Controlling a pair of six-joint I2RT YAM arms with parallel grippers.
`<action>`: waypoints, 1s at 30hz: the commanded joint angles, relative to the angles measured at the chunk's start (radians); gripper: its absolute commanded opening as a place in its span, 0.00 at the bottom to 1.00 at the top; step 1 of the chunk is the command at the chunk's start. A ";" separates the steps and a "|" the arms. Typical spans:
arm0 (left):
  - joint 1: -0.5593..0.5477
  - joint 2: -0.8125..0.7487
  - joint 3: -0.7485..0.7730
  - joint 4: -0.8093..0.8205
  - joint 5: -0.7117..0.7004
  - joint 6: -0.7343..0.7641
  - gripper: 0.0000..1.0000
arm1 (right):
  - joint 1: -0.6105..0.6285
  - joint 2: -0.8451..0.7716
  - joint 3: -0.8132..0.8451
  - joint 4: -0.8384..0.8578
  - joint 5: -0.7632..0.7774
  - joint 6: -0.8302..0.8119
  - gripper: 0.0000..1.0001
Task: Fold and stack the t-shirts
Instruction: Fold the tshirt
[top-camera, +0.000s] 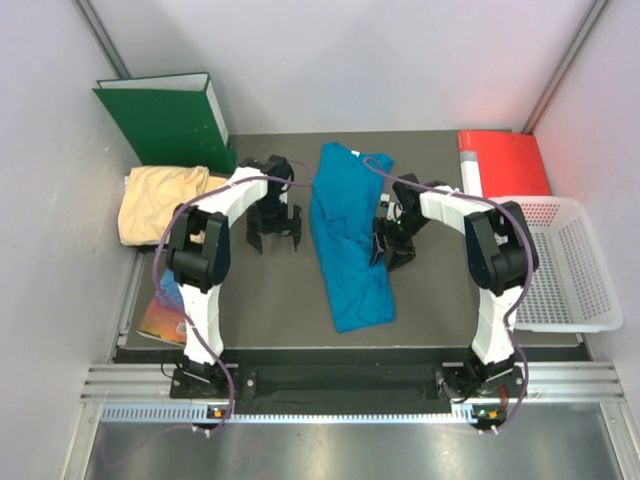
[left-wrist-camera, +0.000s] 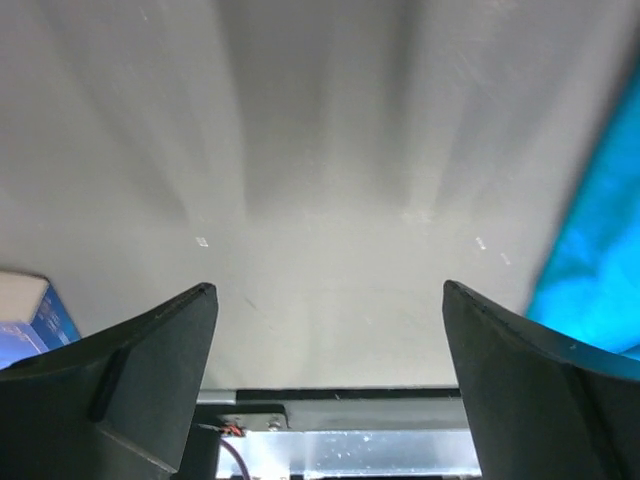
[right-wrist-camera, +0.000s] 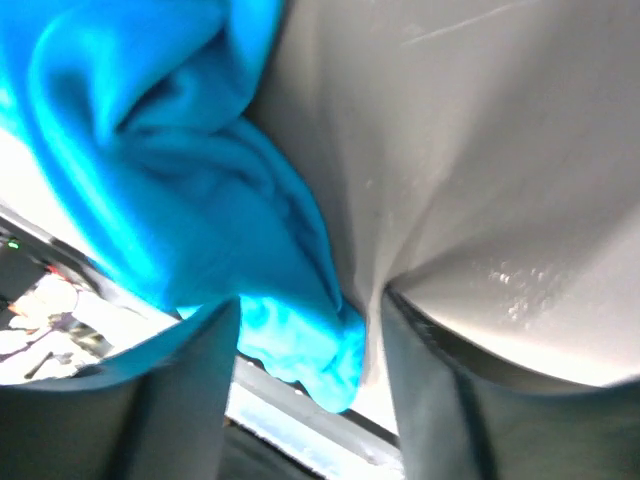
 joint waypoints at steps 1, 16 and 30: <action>-0.026 -0.157 -0.065 0.059 0.093 -0.019 0.99 | 0.012 -0.120 -0.033 0.005 0.030 -0.044 0.62; -0.336 -0.389 -0.595 0.466 0.379 -0.387 0.80 | -0.040 -0.429 -0.212 0.057 0.098 0.018 0.63; -0.518 -0.243 -0.627 0.602 0.308 -0.531 0.10 | -0.136 -0.613 -0.278 0.071 0.042 0.064 0.62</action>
